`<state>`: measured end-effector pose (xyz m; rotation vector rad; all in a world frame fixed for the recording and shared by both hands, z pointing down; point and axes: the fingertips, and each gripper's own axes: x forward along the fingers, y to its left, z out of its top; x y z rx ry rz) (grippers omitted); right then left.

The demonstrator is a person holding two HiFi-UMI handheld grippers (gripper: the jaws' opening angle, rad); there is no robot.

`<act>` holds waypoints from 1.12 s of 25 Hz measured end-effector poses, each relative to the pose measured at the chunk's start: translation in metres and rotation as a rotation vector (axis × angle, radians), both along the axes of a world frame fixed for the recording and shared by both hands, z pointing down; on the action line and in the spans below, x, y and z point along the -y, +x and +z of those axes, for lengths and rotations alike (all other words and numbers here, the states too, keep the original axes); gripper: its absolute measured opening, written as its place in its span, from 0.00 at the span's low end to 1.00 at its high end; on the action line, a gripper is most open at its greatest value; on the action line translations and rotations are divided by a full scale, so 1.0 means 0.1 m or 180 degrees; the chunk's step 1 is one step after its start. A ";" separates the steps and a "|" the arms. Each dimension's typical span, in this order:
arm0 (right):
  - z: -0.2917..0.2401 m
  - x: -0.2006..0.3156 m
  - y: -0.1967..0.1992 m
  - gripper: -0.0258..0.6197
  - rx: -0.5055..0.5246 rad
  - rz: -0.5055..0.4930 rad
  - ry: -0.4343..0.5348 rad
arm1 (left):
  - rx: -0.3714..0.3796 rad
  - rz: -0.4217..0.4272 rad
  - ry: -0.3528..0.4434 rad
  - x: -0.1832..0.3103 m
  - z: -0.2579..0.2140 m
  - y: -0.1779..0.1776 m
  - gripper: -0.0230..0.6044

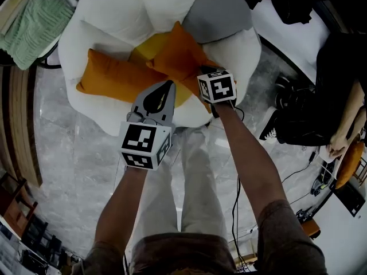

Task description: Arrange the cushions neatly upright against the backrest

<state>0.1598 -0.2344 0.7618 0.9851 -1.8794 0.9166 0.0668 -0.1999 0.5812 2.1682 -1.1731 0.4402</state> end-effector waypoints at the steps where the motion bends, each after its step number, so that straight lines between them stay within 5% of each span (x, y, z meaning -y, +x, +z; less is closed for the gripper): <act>1: -0.06 0.02 -0.01 0.08 0.0046 0.0064 0.0010 | -0.0004 0.0006 0.0008 0.01 -0.04 0.02 0.04; 21: -1.45 1.00 -0.01 0.08 0.0784 0.0987 0.0547 | -0.0045 -0.0038 0.0210 0.47 -0.89 0.21 0.04; 28: -1.60 1.28 -0.03 0.08 0.0853 0.1025 0.0638 | -0.0043 -0.0177 0.0179 0.57 -0.95 0.18 0.04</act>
